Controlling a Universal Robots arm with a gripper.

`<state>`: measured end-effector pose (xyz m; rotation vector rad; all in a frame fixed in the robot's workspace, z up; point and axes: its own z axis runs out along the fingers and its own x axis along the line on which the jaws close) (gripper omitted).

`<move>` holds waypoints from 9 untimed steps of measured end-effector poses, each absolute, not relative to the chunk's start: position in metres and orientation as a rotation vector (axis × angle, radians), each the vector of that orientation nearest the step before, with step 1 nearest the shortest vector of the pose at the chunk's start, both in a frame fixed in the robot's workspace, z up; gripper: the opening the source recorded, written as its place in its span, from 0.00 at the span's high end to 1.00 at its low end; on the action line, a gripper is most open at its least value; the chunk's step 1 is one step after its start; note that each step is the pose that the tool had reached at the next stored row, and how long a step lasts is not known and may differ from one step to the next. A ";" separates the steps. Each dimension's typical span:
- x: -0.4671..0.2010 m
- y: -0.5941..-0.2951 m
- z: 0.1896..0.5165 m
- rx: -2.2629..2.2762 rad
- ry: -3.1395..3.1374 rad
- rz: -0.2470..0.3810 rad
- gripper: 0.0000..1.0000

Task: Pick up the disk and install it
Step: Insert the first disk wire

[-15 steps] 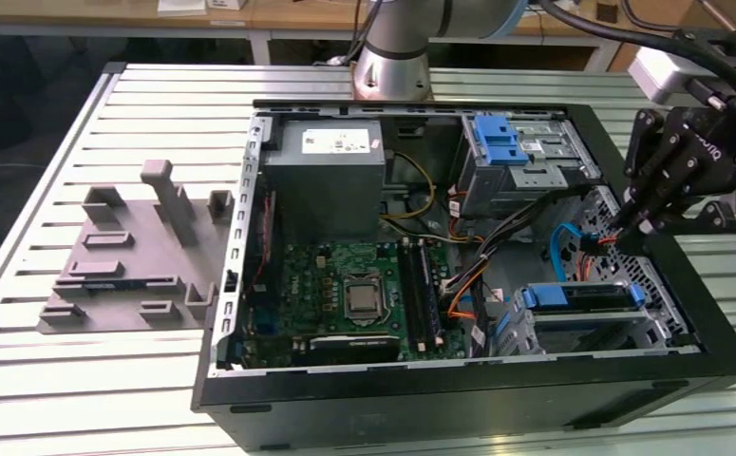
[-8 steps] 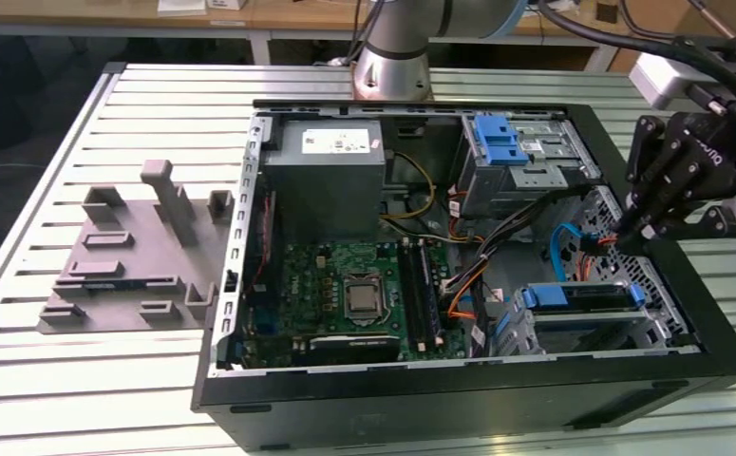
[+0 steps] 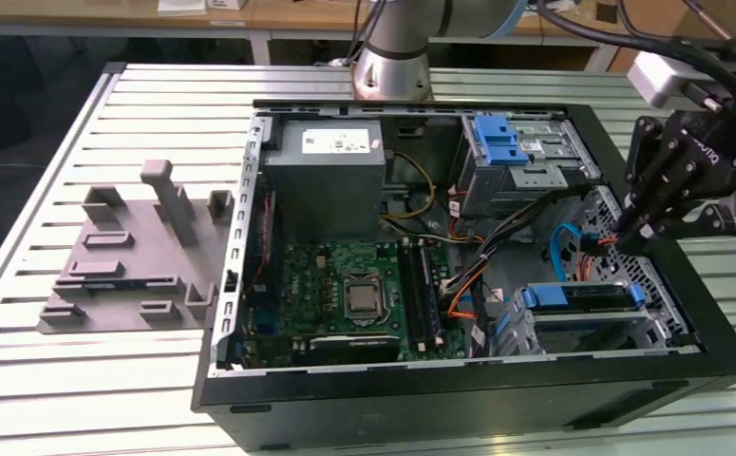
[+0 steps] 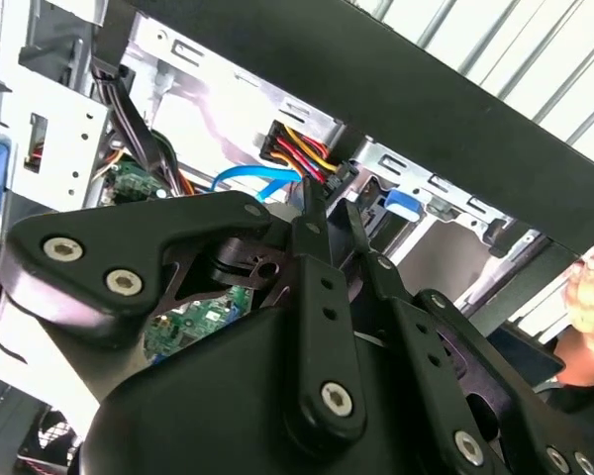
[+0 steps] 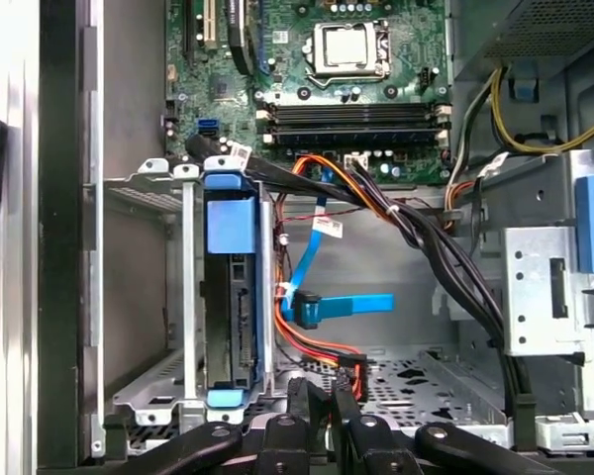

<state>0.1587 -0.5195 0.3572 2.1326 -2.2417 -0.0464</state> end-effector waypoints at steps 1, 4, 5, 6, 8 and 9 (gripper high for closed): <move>0.159 -0.518 0.357 2.130 -2.244 -0.046 0.76; 0.160 -0.517 0.357 2.119 -2.245 -0.035 0.76; 0.160 -0.516 0.357 2.115 -2.244 -0.029 0.76; 0.161 -0.516 0.357 2.111 -2.241 -0.021 0.76; 0.161 -0.516 0.357 2.103 -2.236 -0.005 0.76; 0.161 -0.516 0.357 2.101 -2.234 -0.002 0.76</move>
